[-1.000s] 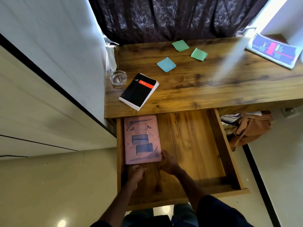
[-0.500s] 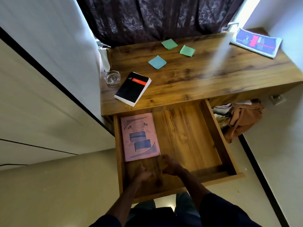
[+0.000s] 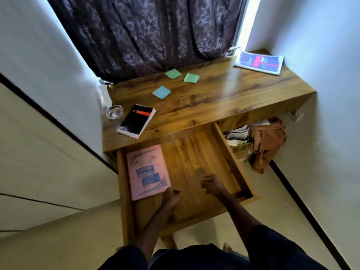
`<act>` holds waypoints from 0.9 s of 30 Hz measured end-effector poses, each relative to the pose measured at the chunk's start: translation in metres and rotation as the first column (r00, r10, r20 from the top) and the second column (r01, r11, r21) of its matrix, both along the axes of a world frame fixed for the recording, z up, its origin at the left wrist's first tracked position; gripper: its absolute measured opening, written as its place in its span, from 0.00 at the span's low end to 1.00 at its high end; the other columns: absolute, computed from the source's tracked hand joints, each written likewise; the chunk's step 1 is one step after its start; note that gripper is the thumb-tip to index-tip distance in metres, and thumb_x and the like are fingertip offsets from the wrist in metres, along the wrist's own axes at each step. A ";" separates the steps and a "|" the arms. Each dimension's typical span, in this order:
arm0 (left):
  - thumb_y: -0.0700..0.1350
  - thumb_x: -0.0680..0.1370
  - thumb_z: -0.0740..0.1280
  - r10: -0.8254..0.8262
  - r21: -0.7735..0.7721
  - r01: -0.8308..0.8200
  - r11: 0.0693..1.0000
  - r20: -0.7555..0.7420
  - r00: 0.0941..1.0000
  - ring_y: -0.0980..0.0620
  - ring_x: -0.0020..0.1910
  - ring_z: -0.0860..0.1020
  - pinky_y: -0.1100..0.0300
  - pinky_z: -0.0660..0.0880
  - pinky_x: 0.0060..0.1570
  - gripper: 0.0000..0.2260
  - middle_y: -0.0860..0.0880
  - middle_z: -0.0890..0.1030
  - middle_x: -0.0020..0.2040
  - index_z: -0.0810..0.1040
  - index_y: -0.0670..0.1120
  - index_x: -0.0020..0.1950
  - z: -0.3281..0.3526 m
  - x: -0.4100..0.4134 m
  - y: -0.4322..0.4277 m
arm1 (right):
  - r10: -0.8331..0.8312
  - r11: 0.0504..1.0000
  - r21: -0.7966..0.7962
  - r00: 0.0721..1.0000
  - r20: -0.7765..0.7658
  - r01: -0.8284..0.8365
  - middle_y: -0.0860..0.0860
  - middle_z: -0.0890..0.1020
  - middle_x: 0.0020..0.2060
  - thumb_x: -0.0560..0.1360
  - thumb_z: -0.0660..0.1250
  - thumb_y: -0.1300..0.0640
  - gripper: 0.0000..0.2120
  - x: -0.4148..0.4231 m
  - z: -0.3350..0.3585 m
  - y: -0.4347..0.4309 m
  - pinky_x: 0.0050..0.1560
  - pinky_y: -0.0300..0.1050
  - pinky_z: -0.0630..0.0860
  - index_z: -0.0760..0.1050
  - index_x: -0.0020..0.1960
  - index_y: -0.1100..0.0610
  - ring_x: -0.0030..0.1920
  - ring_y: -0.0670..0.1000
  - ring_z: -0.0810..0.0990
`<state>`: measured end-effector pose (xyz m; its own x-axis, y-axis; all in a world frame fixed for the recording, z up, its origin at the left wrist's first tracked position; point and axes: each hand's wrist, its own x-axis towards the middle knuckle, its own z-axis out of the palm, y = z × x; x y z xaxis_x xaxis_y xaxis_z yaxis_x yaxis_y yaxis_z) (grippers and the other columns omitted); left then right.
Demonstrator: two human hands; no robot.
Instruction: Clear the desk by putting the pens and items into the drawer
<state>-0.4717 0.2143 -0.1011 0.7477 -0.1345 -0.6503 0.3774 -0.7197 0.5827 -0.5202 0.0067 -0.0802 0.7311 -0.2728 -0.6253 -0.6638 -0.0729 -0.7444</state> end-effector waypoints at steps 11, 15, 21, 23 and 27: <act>0.35 0.80 0.65 -0.110 -0.369 0.067 0.927 -0.097 0.989 0.49 0.31 0.78 0.62 0.71 0.29 0.08 0.42 0.83 0.42 0.81 0.43 0.45 0.019 -0.063 -0.260 | -0.239 0.970 0.087 0.954 0.180 0.226 0.59 0.86 0.48 0.77 0.68 0.65 0.09 -0.087 0.077 -0.202 0.36 0.45 0.76 0.77 0.57 0.61 0.42 0.54 0.83; 0.38 0.79 0.66 -0.184 -0.377 0.151 0.914 -0.052 0.982 0.50 0.35 0.81 0.61 0.74 0.29 0.06 0.45 0.86 0.45 0.83 0.45 0.48 0.028 -0.081 -0.334 | -0.320 0.948 0.064 0.928 0.192 0.313 0.57 0.87 0.46 0.78 0.66 0.64 0.09 -0.129 0.097 -0.270 0.34 0.42 0.75 0.77 0.57 0.61 0.40 0.51 0.82; 0.39 0.80 0.66 -0.272 -0.395 0.242 0.886 -0.022 0.962 0.49 0.39 0.82 0.60 0.75 0.30 0.06 0.46 0.87 0.49 0.82 0.44 0.52 0.034 -0.084 -0.423 | -0.401 0.915 0.022 0.901 0.166 0.403 0.53 0.87 0.43 0.77 0.64 0.65 0.10 -0.159 0.093 -0.354 0.36 0.43 0.75 0.78 0.57 0.61 0.38 0.50 0.83; 0.38 0.79 0.66 -0.277 -0.383 0.259 0.887 0.008 0.961 0.50 0.35 0.80 0.62 0.74 0.28 0.05 0.45 0.86 0.48 0.82 0.43 0.49 0.031 -0.079 -0.457 | -0.401 0.915 0.015 0.903 0.151 0.404 0.53 0.88 0.43 0.77 0.65 0.65 0.09 -0.161 0.086 -0.382 0.36 0.43 0.76 0.78 0.56 0.61 0.38 0.49 0.83; 0.41 0.78 0.70 -0.262 -0.334 0.282 0.900 0.103 0.959 0.52 0.28 0.77 0.62 0.73 0.26 0.03 0.44 0.87 0.43 0.83 0.44 0.46 0.019 -0.064 -0.525 | -0.429 0.903 0.023 0.893 0.137 0.430 0.54 0.88 0.44 0.77 0.65 0.65 0.08 -0.157 0.073 -0.443 0.37 0.44 0.76 0.79 0.54 0.59 0.39 0.50 0.84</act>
<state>-0.5355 -0.3107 -0.0825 0.6829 -0.5442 -0.4873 0.1562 -0.5429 0.8251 -0.6772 -0.4367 -0.0071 0.6190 -0.5837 -0.5255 -0.5250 0.1900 -0.8296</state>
